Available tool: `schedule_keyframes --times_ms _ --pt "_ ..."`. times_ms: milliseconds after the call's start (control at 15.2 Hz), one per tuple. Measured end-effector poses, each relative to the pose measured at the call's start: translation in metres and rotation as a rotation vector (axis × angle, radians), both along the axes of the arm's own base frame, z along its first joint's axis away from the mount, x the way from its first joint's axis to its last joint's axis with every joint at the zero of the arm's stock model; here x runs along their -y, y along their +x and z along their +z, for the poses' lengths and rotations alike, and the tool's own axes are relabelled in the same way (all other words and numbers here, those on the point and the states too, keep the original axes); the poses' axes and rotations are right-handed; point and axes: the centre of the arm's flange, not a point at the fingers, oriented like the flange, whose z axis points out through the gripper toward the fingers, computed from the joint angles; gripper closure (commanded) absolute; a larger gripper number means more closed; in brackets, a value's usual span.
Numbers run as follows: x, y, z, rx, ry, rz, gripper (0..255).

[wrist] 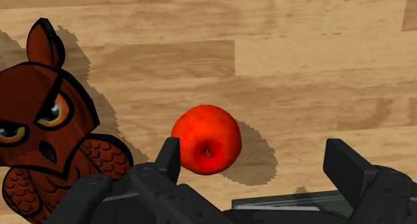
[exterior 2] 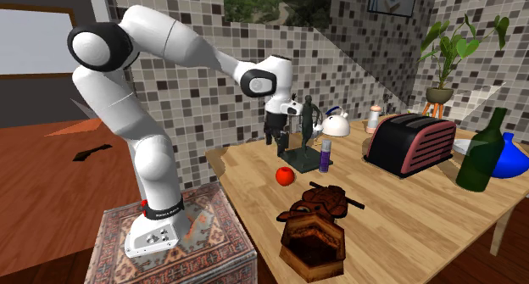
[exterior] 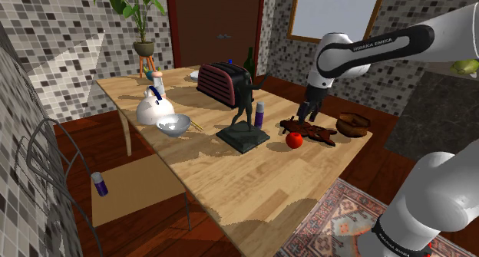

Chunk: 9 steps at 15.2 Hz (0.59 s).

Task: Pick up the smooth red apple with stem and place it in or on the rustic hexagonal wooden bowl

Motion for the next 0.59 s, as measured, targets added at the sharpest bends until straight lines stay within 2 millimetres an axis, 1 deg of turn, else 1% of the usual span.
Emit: schedule_keyframes --times_ms 66,132,264,330,396,594 --pt "0.006 0.005 -0.015 -0.009 0.004 0.000 0" --pt "0.014 0.012 -0.025 -0.017 0.007 0.001 0" --pt "0.023 0.020 -0.049 -0.034 0.013 0.001 0" --pt "0.028 0.024 -0.057 -0.040 0.015 0.002 0" --pt "0.029 0.026 -0.064 -0.043 0.016 0.001 0" --pt "0.027 0.026 -0.080 -0.045 0.017 0.002 0"
